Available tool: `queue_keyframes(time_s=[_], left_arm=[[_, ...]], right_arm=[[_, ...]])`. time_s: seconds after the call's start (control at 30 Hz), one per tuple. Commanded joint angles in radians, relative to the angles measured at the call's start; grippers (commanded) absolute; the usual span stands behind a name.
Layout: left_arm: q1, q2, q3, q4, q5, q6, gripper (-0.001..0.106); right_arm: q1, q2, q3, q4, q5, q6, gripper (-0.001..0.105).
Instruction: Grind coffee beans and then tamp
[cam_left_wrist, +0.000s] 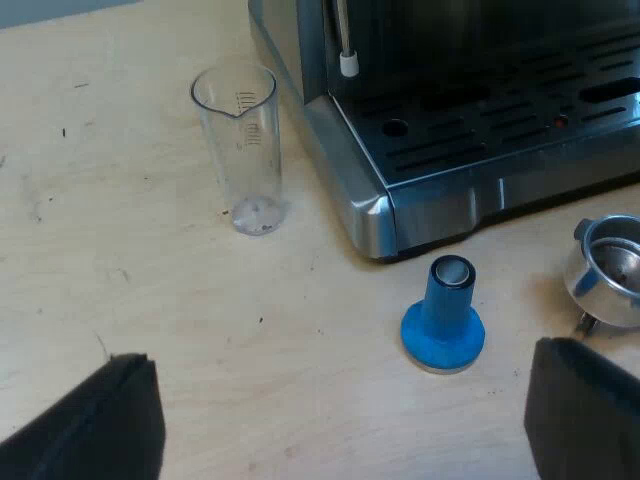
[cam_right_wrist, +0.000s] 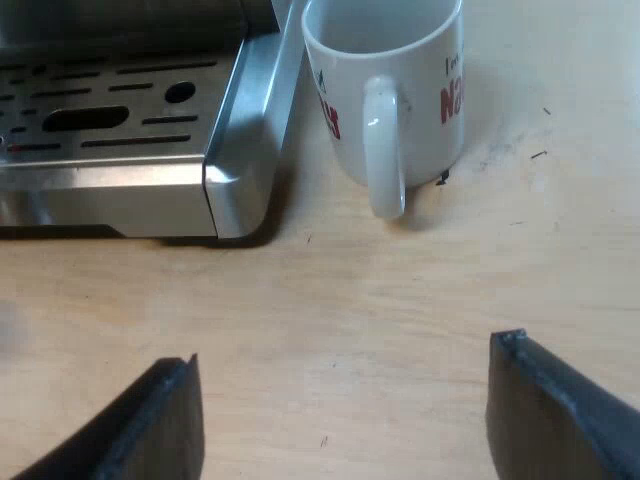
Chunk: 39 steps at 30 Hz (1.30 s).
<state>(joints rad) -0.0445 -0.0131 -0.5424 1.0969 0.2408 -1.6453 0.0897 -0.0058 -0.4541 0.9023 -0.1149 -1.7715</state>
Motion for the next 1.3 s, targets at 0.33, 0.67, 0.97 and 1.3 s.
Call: queue_keyframes(time_s=[0.33,0.67,0.97,1.3], left_arm=[[0.002,-0.038,-0.003,-0.014,0.004,0.011,0.08],[0.002,-0.038,-0.003,-0.011,0.004,0.011,0.08],[0.002,-0.038,-0.003,-0.011,0.004,0.011,0.08],[0.002,-0.038,-0.003,-0.011,0.004,0.011,0.08]], right_arm=[[-0.006,-0.046,-0.007,0.0,0.0,-0.003,0.062],[-0.006,-0.046,-0.007,0.0,0.0,-0.003,0.062],[-0.006,-0.046,-0.007,0.0,0.0,-0.003,0.062],[-0.006,-0.046,-0.007,0.0,0.0,-0.003,0.062]])
